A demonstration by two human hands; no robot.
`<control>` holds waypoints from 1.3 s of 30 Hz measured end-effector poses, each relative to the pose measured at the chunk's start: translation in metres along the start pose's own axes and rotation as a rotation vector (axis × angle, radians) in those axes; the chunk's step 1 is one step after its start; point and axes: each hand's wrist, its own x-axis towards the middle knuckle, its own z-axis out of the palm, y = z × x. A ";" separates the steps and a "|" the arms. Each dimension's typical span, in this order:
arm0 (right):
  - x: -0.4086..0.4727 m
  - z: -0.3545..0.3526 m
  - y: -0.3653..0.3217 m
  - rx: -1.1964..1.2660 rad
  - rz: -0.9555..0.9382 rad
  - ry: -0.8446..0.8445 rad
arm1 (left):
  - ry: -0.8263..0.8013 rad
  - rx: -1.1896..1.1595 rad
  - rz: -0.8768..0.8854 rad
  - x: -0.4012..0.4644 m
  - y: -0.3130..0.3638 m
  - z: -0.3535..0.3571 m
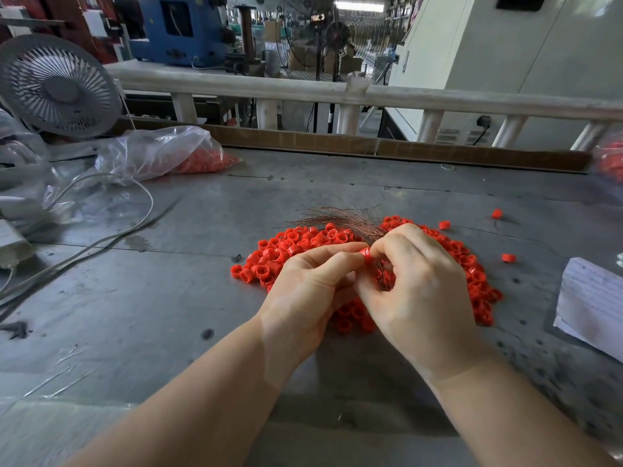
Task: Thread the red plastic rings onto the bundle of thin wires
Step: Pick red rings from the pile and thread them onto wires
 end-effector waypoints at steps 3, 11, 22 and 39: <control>0.000 0.001 -0.001 0.001 0.011 0.000 | 0.004 0.011 0.000 -0.001 0.000 0.001; 0.000 0.004 -0.002 -0.026 0.040 -0.008 | 0.024 0.014 -0.017 0.000 -0.001 0.002; -0.002 0.005 -0.004 -0.075 -0.011 0.006 | 0.043 -0.011 -0.013 -0.001 -0.001 0.003; -0.001 0.006 -0.002 0.046 -0.004 0.097 | -0.029 -0.073 -0.013 0.000 -0.003 -0.002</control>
